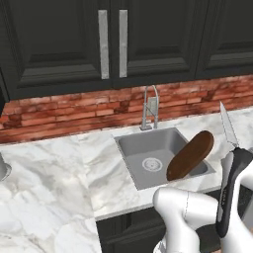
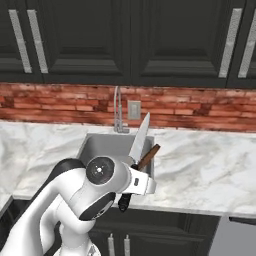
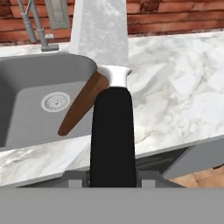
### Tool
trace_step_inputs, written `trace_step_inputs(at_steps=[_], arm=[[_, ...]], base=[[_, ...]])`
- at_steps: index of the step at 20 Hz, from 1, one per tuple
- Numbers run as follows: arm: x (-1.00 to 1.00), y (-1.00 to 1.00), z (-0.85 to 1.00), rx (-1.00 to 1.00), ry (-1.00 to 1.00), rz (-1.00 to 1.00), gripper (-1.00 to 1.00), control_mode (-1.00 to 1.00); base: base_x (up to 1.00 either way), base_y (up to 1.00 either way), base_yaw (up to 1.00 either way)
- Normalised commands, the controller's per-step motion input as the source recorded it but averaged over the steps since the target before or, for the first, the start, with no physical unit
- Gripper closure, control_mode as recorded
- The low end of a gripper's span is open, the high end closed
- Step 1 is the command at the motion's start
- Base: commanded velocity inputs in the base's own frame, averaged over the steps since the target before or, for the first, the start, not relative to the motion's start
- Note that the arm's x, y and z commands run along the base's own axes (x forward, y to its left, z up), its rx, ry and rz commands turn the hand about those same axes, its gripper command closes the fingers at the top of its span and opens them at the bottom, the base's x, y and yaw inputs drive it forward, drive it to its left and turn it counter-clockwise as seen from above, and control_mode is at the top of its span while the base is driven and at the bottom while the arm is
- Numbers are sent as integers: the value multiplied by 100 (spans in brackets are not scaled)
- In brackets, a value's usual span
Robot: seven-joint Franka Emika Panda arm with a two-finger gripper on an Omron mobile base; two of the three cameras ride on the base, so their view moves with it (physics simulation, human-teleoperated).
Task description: Move the cutting board and knife to the sink. Then move spray from the cabinet to the counter.
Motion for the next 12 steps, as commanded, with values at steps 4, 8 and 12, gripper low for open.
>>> trace_step_inputs(at_steps=[4,8,12], arm=[[0,0,0,0,0,0,100,100],[0,0,0,0,0,0,100,100],[0,2,0,0,0,4,100,-100]], base=[[0,0,23],[0,0,19],[0,2,14]])
